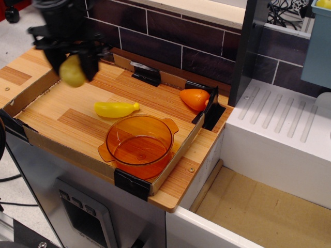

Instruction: Put potato in pot

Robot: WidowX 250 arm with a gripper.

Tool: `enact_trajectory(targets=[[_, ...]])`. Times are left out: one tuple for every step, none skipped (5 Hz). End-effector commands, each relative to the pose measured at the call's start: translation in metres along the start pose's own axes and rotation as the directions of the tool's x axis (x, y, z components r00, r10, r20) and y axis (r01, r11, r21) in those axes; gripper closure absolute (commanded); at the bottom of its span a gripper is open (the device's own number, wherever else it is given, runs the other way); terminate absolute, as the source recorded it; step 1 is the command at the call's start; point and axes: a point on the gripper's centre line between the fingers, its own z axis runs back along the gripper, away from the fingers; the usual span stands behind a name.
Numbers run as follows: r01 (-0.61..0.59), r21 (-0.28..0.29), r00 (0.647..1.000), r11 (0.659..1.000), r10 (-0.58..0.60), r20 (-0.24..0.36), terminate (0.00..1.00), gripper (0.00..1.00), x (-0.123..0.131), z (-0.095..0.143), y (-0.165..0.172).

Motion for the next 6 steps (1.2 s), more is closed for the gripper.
enact_trajectory(targets=[[0.098, -0.003, 0.993, 0.995, -0.097, 0.067, 0.0, 1.0, -0.027, 0.02, -0.057], [0.119, 0.011, 0.992, 0.993, -0.119, 0.03, 0.0, 1.0, -0.038, 0.005, -0.068], [0.134, 0.04, 0.99, 0.99, -0.135, 0.036, 0.0, 1.0, -0.045, -0.008, -0.069], [0.175, 0.06, 0.985, 0.983, -0.175, -0.016, 0.0, 0.0, -0.046, -0.016, -0.074], [0.162, 0.052, 0.987, 0.985, -0.162, 0.004, 0.0, 0.0, -0.048, -0.014, -0.072], [0.115, 0.02, 0.991, 0.993, -0.116, 0.069, 0.0, 0.0, -0.039, 0.002, -0.062]])
